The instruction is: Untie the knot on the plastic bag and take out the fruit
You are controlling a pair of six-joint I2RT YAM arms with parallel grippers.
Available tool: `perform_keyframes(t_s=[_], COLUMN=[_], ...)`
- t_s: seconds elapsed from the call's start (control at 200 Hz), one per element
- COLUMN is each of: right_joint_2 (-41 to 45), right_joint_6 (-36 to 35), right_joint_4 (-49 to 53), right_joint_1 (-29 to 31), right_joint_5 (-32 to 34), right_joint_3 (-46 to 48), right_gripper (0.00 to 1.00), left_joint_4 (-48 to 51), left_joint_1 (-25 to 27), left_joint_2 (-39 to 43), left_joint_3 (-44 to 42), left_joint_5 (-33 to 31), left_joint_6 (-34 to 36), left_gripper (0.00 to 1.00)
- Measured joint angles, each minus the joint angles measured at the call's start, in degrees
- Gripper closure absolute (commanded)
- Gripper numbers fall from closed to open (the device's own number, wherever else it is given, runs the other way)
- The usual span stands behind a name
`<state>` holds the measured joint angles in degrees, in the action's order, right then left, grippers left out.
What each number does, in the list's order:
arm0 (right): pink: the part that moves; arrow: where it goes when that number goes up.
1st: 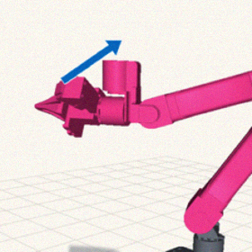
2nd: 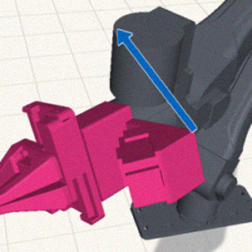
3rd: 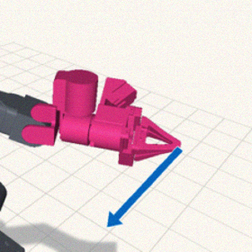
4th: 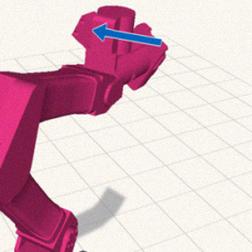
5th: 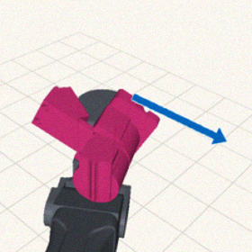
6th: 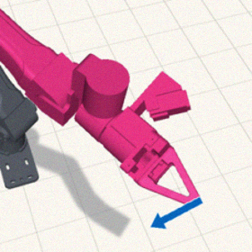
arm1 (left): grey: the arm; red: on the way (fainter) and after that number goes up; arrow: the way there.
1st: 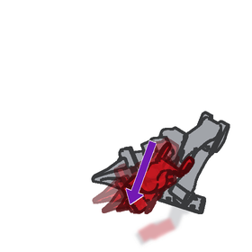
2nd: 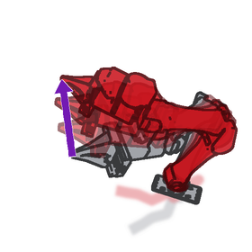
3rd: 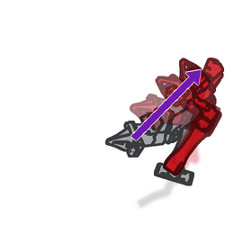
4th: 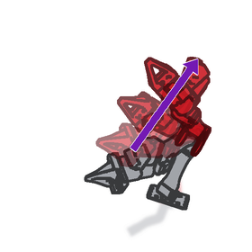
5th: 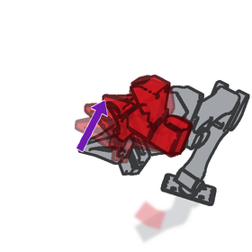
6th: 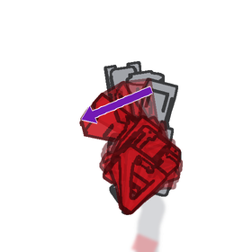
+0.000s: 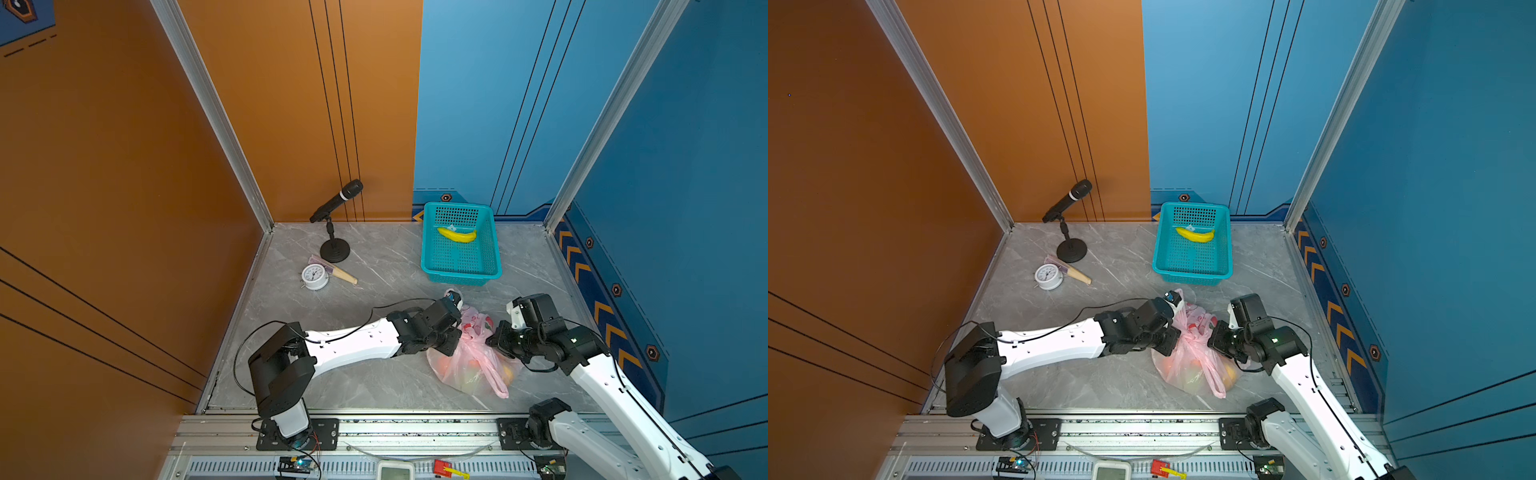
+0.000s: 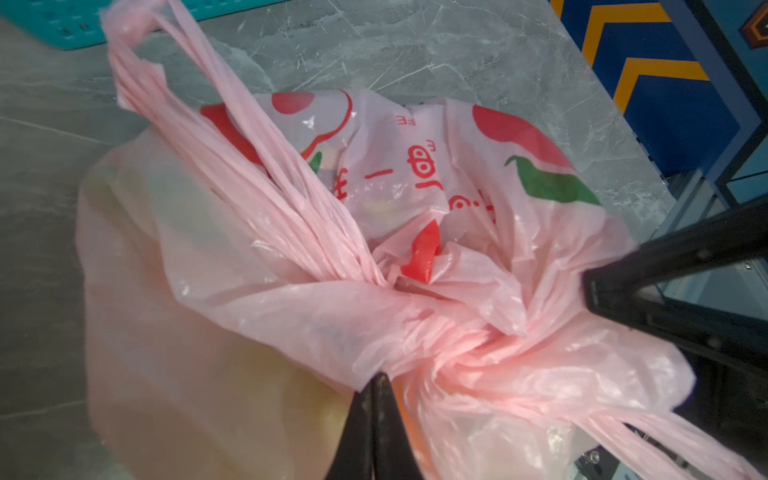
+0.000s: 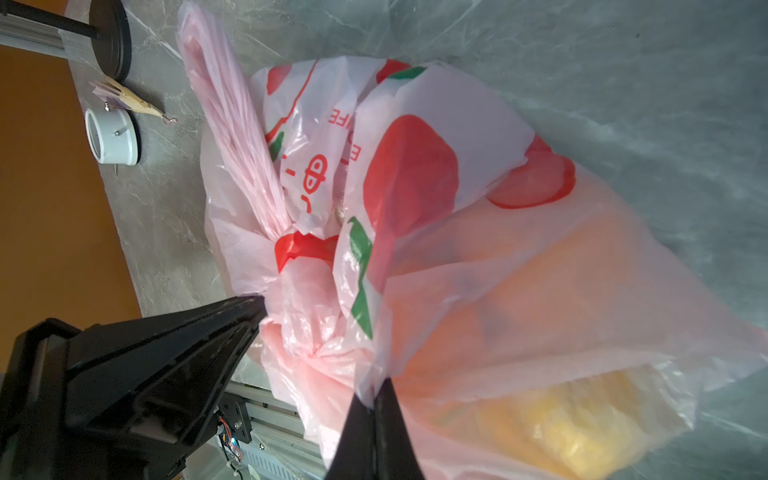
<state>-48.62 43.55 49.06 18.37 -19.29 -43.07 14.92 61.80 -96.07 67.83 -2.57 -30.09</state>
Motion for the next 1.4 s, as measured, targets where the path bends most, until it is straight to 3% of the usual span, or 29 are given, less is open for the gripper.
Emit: perform_keyframes(t_s=[0.456, 0.611, 0.916, 1.011, 1.091, 1.282, 1.397], right_joint_2=[1.8, 1.8, 2.6, 2.6, 2.6, 2.6, 2.7], right_joint_6=[-0.2, -0.2, 0.0, 0.0, 0.0, 0.2, 0.3], right_joint_4=[1.5, 1.5, 1.5, 1.5, 1.5, 1.4, 1.4], right_joint_1=[-2.3, -2.3, -1.4, -0.9, -0.7, -0.7, -0.6], right_joint_5=[0.0, 0.0, 0.0, 0.0, 0.0, 0.0, 0.0], right_joint_3=[0.1, 0.1, 0.1, 0.1, 0.1, 0.1, 0.1], right_gripper=[1.0, 1.0, 1.0, 1.0, 1.0, 1.0, 1.0], left_joint_4=[3.5, 3.3, 4.0, 4.2, 4.3, 4.7, 4.7], left_joint_1=[-1.3, -1.3, -0.2, -0.1, -0.1, -0.1, -0.1], left_joint_2=[6.1, 7.6, 5.9, 4.3, 3.3, 2.0, 1.7], left_joint_3=[-2.9, -2.8, 2.0, 2.8, 2.8, 2.8, 2.7], left_joint_5=[-4.4, -4.8, -5.0, -5.0, -5.0, -5.0, -5.0], left_joint_6=[0.0, -0.4, -1.3, -1.2, -1.2, -1.1, -1.2], left_gripper=[1.0, 0.59, 0.08, 0.07, 0.13, 0.49, 0.54])
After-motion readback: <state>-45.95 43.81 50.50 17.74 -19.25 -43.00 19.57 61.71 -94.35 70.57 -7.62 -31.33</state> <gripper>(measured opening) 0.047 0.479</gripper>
